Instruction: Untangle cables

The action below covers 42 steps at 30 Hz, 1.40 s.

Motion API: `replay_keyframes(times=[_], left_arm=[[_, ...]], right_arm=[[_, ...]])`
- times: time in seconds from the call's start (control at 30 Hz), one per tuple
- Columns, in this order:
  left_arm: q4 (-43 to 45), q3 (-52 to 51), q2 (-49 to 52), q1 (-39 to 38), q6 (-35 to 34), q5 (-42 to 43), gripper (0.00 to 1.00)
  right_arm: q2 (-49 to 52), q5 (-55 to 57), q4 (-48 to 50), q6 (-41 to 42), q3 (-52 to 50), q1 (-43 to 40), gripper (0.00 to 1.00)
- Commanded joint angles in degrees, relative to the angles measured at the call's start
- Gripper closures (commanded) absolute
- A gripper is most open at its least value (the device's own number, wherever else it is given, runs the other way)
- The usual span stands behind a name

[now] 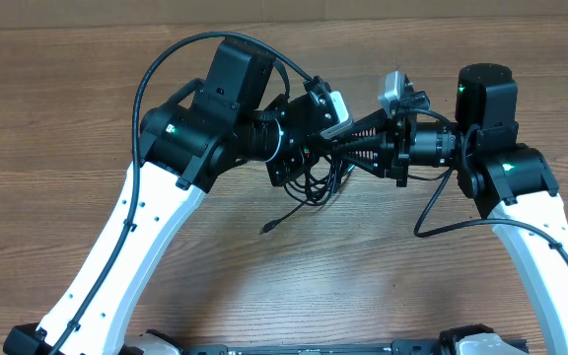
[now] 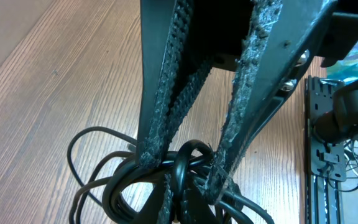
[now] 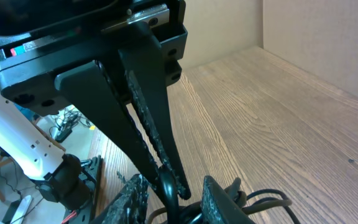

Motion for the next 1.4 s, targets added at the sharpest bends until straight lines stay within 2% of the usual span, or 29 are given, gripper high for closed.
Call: replay_keyframes(times=[0.0, 0.07, 0.1, 0.13, 0.17, 0.47, 0.63, 0.67, 0.7, 0.8, 0.83, 1.0, 1.07, 1.17, 1.3, 1.37], left_arm=[[0.26, -0.02, -1.70, 0.26, 1.29, -1.51, 0.96], [0.26, -0.02, -1.70, 0.26, 1.29, -1.88, 0.96], [0.26, -0.02, -1.70, 0.26, 1.29, -1.88, 0.96], [0.28, -0.02, -1.70, 0.26, 1.29, -1.88, 0.96], [0.28, -0.02, -1.70, 0.26, 1.29, -1.88, 0.96], [1.11, -0.02, -1.70, 0.26, 1.27, -1.86, 0.96], [1.05, -0.02, -1.70, 0.26, 0.85, -1.84, 0.96], [1.01, -0.02, -1.70, 0.24, 0.55, -1.81, 0.92], [0.90, -0.02, -1.70, 0.24, 0.24, -1.84, 0.83], [0.07, -0.02, -1.68, 0.24, 0.20, -1.86, 0.80], [-0.59, -0.02, -1.68, 0.24, 0.20, -1.86, 0.71], [-4.28, -0.02, -1.68, 0.24, 0.20, -2.03, 0.63], [-5.86, -0.02, -1.64, 0.20, 0.20, -1.99, 0.50], [-7.63, -0.02, -1.42, 0.20, 0.17, -1.84, 0.38], [-8.09, -0.02, -1.36, 0.17, -1.49, -1.36, 0.00], [-7.67, -0.02, -1.31, 0.17, -1.77, 0.22, 0.00]], right_arm=[[-0.70, 0.35, 0.31, -0.33, 1.20, 0.33, 0.73], [-0.70, 0.37, 0.31, -0.33, 1.20, 0.33, 0.78], [-0.70, 0.37, 0.31, -0.33, 1.20, 0.35, 0.83], [-0.70, 0.57, 0.31, -0.33, 1.20, 0.35, 0.94], [-0.70, 0.92, 0.28, -0.31, 1.20, 0.35, 0.96], [-0.68, 1.51, 0.24, -0.33, 1.20, 0.35, 0.96], [-0.68, 6.62, -1.01, 0.15, 1.20, 0.35, 0.96], [-0.68, 7.85, -1.27, 0.39, 1.20, 0.35, 0.96], [-0.70, 8.59, -1.42, 0.42, 1.20, 0.35, 0.96], [-0.70, 11.21, -1.27, 1.75, 1.20, 0.33, 0.96], [-0.70, 13.70, -0.94, 3.69, 1.20, 0.33, 0.96], [-0.70, 17.38, 0.26, 7.52, 1.22, 0.33, 0.96], [-0.70, 18.01, 1.60, 9.99, 1.22, 0.33, 0.96], [-0.70, 18.03, 3.98, 12.87, 1.22, 0.33, 0.96], [-0.70, 18.05, 7.74, 17.68, 1.22, 0.33, 0.96], [-0.70, 18.40, 9.33, 20.35, 1.22, 0.33, 0.96]])
